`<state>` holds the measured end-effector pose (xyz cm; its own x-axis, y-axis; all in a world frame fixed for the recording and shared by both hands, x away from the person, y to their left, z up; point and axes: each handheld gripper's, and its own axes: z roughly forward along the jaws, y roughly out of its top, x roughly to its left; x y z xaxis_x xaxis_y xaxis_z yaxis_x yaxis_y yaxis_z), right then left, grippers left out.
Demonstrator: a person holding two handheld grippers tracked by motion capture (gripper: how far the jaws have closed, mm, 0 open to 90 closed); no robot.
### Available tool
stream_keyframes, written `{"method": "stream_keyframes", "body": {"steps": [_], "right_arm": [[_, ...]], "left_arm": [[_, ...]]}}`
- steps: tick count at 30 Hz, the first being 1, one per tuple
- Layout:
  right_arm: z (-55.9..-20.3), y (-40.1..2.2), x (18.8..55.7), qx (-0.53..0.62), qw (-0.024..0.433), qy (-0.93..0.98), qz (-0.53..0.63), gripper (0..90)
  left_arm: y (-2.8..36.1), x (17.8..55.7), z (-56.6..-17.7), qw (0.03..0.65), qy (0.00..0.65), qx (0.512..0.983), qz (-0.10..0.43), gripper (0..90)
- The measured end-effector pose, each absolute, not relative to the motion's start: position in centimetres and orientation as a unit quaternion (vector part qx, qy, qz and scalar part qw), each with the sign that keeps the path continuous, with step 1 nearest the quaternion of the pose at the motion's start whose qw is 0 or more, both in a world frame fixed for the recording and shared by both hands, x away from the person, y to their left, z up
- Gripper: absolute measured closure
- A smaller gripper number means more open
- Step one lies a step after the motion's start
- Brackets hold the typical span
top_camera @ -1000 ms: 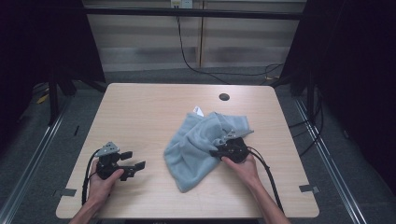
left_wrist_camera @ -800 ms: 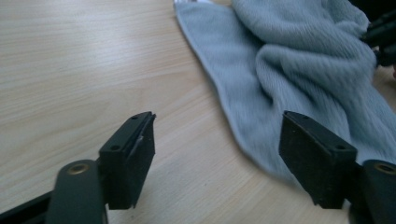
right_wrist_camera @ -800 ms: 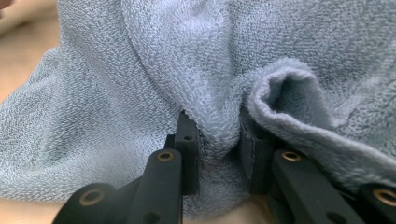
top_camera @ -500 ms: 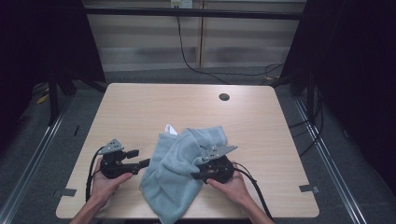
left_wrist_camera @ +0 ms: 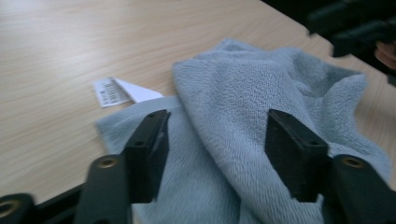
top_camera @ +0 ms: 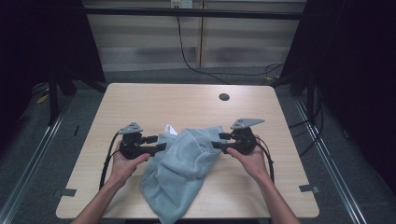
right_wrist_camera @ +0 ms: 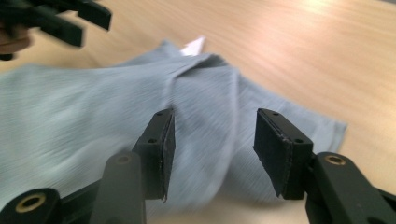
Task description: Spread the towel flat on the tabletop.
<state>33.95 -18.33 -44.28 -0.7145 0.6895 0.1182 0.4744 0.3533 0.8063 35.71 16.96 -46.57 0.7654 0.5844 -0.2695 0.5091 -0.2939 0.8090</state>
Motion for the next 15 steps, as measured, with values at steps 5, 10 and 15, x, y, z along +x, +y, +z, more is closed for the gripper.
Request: {"method": "stream_keyframes", "body": {"steps": [5,10,15], "right_arm": [[-46.2,-15.7,37.0,0.361,0.088,0.816,0.443,47.0],[-49.0,-14.6,37.6,0.375,0.055,0.813,0.442,45.5],[-49.5,-14.1,36.9,0.355,0.031,0.82,0.448,80.5]], "left_arm": [[14.9,36.4,-48.6,0.468,0.344,0.814,0.003,30.4],[14.2,35.9,-49.4,0.457,0.332,0.825,0.005,45.0],[13.8,35.6,-49.5,0.453,0.329,0.829,0.019,83.0]]}}
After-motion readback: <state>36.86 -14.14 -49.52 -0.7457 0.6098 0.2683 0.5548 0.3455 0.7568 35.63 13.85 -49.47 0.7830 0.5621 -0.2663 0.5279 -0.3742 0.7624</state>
